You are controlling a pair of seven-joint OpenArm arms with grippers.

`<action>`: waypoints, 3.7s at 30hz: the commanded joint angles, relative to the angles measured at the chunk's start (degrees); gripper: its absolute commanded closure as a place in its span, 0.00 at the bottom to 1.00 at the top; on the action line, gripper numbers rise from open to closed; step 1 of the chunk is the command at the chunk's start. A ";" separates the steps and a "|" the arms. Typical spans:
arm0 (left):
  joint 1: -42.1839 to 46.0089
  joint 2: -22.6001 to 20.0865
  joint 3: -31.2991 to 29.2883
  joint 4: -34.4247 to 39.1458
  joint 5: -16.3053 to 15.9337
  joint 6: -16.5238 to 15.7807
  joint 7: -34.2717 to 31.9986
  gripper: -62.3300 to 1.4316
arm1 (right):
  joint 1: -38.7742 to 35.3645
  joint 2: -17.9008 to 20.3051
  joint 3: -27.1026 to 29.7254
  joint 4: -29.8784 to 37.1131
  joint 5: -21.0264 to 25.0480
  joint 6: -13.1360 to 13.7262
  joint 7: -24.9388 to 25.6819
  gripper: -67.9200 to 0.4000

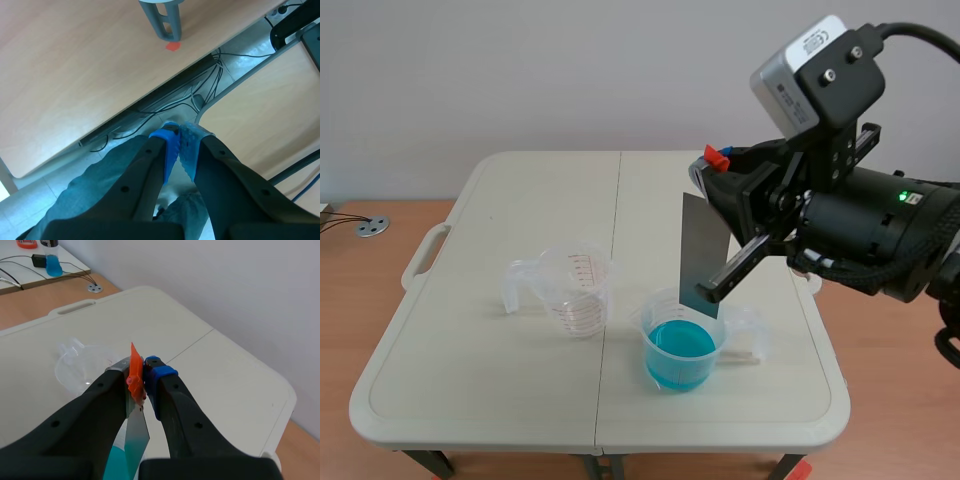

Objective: Hold the metal plate by the orange handle, dip it into the blue solution, take it out and point at it, then put the plate back in the beaker on the left.
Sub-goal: 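Raise the plate and point at it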

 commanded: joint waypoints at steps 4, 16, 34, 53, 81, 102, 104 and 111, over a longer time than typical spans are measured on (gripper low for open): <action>-2.67 -1.77 -0.20 0.76 -0.52 -0.11 -1.90 0.95 | 0.35 0.04 -0.59 3.02 3.37 0.42 -1.92 0.97; -14.32 -5.81 -0.15 6.21 -3.74 -6.51 -1.68 0.95 | 0.35 0.04 -2.21 8.59 11.08 0.42 -11.45 0.97; -31.80 -5.70 14.05 9.09 -5.03 -16.50 -1.66 0.95 | 0.37 0.04 -2.21 15.65 18.38 0.42 -17.57 0.97; -52.94 3.02 32.87 9.07 -4.96 -19.52 6.69 0.95 | 0.37 0.02 -2.21 17.31 21.38 0.42 -20.06 0.97; -62.58 11.85 40.06 8.79 -3.13 -17.53 12.04 0.95 | 0.37 0.02 -2.21 17.31 21.33 0.42 -20.06 0.97; -62.55 11.85 40.11 6.97 -3.02 -17.53 12.04 0.95 | 0.37 0.02 -2.21 17.31 21.33 0.42 -20.06 0.97; -62.55 11.85 40.11 6.97 -3.02 -17.53 12.04 0.95 | 0.37 0.02 -2.21 17.31 21.33 0.42 -20.06 0.97; -62.55 11.85 40.11 6.97 -3.02 -17.53 12.04 0.95 | 0.37 0.02 -2.21 17.31 21.33 0.42 -20.06 0.97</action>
